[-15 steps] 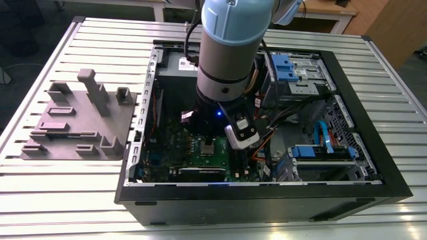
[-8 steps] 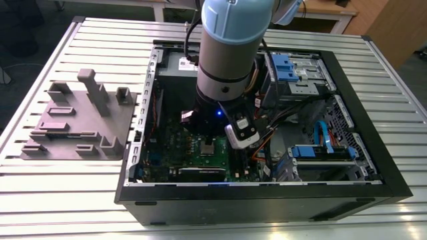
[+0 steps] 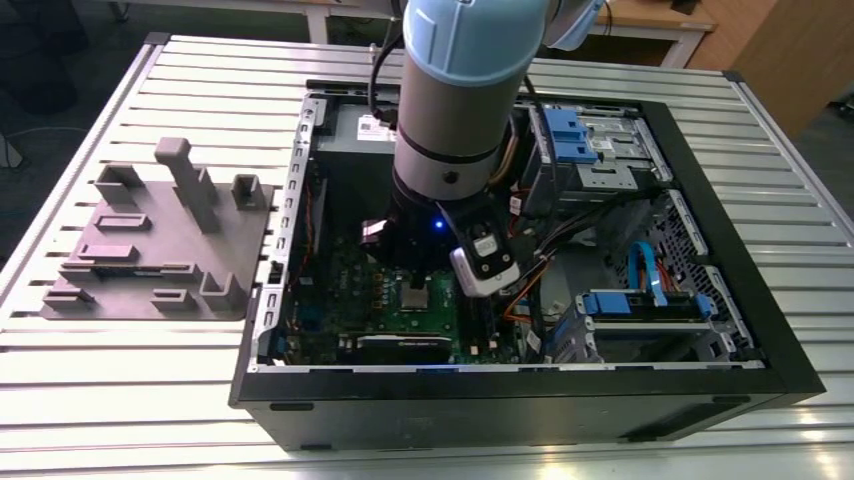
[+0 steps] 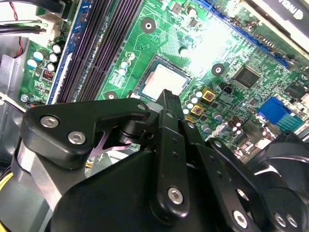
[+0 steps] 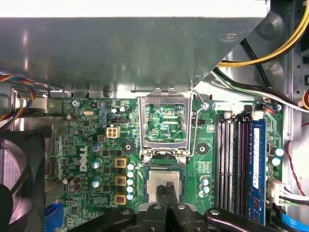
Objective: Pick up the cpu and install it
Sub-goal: 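Close the cpu cover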
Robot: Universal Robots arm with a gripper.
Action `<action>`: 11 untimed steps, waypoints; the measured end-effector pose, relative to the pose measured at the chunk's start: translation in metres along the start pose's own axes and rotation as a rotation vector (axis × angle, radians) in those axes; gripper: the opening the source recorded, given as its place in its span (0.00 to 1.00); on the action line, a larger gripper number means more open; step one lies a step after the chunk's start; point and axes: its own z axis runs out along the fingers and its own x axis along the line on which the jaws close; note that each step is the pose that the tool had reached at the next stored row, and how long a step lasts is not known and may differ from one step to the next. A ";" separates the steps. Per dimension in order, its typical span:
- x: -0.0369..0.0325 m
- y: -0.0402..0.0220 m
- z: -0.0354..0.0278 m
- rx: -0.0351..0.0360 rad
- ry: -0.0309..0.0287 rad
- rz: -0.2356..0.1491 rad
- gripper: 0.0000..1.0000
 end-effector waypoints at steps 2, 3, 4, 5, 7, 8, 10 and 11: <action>0.0000 0.0000 -0.0006 0.0001 0.0000 0.000 0.10; 0.0000 0.0000 -0.0008 0.0000 0.0000 0.000 0.10; 0.0001 0.0000 -0.0011 0.0000 0.0000 0.000 0.10; 0.0001 0.0000 -0.0014 0.0000 0.0000 0.000 0.10; 0.0001 0.0000 -0.0019 0.0000 0.0000 0.000 0.10; 0.0001 0.0001 -0.0022 0.0000 0.0000 0.000 0.10; 0.0001 0.0001 -0.0028 0.0000 0.0000 0.000 0.10; 0.0001 0.0000 -0.0031 0.0000 0.0000 0.000 0.10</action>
